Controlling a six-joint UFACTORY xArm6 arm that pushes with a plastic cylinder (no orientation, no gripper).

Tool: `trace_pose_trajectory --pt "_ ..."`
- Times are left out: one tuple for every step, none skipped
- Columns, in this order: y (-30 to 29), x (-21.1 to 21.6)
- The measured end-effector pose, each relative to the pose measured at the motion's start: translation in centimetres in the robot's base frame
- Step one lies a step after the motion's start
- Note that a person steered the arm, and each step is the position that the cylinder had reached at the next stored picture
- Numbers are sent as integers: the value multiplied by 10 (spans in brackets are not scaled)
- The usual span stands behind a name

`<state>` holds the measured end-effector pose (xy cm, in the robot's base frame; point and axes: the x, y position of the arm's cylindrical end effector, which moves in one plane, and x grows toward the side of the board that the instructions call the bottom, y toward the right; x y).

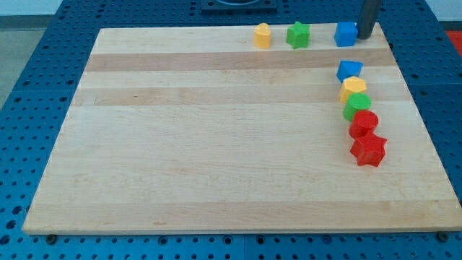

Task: Slide the blue triangle along with yellow hexagon left a bit

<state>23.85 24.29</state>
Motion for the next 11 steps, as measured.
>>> trace_pose_trajectory --pt "-2 1" --pt "-2 1" --pt "-10 12" --pt "-12 18" --pt "-11 18" --pt "22 18" --pt "69 39" --pt "84 67" --pt "84 103" --pt "70 120" --pt "53 126"
